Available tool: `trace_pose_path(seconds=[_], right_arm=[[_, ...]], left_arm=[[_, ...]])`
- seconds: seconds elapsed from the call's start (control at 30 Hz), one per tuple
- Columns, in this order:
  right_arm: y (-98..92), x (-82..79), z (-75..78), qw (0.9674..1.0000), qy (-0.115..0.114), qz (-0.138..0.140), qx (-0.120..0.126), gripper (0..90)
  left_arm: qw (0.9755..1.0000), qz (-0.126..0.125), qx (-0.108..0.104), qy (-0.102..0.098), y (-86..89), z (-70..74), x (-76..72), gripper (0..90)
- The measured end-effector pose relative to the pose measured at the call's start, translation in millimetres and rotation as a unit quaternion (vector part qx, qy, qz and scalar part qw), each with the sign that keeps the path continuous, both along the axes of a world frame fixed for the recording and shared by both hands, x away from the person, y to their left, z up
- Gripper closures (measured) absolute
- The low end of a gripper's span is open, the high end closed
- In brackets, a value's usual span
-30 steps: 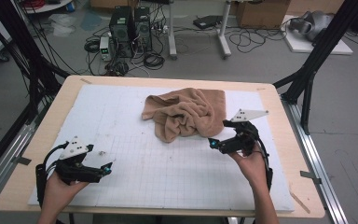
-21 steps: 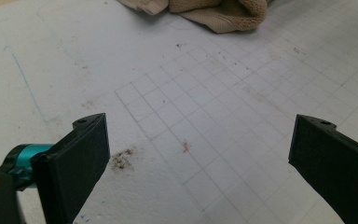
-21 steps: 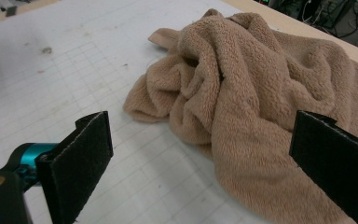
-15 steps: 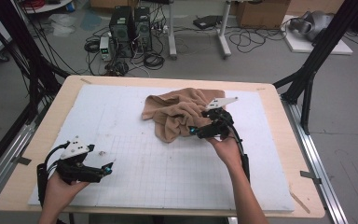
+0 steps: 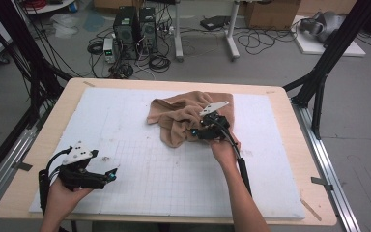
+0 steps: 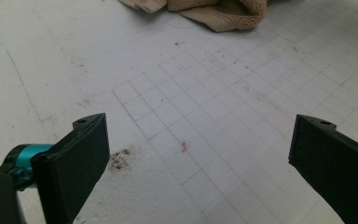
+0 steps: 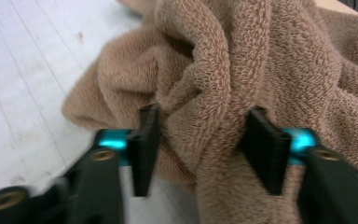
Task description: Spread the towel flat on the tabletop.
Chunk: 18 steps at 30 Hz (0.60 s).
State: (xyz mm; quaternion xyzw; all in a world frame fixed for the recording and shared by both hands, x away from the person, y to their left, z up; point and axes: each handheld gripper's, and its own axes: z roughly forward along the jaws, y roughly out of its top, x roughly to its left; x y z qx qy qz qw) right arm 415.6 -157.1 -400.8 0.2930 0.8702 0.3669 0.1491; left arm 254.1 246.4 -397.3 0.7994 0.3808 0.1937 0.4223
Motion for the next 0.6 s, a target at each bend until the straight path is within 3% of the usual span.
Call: trace_pose_path(seconds=[0.07, 0.17, 0.4, 0.5, 0.53, 0.6], right_arm=[[-0.6, 0.0, 2.1, 0.9998, -0.003, 0.016, -0.009, 65.6], [-3.3, -3.9, 9.1, 0.9992, -0.007, 0.037, -0.012, 71.5], [-7.6, -16.2, 23.7, 0.9961, -0.005, 0.085, 0.021, 72.4], [-7.8, -25.1, 29.7, 0.9929, 0.000, 0.115, 0.030, 72.3], [-8.2, -34.1, 34.5, 0.9901, 0.010, 0.134, 0.040, 72.3], [-8.2, -39.2, 37.0, 0.9887, 0.013, 0.142, 0.044, 72.3]], left_arm=[[1.0000, 0.000, 0.001, 0.000, -0.1, -0.1, 0.1, 5.7], [1.0000, 0.002, 0.001, 0.001, 0.2, -0.5, 0.3, 5.7], [1.0000, 0.002, 0.000, 0.000, 0.2, 0.7, -0.7, 5.7], [1.0000, 0.003, -0.001, -0.002, 0.7, 1.6, -1.2, 5.6], [1.0000, 0.003, -0.002, -0.002, 1.2, 2.2, -1.5, 5.7], [1.0000, 0.004, -0.001, -0.003, 1.6, 2.3, -1.4, 5.7]])
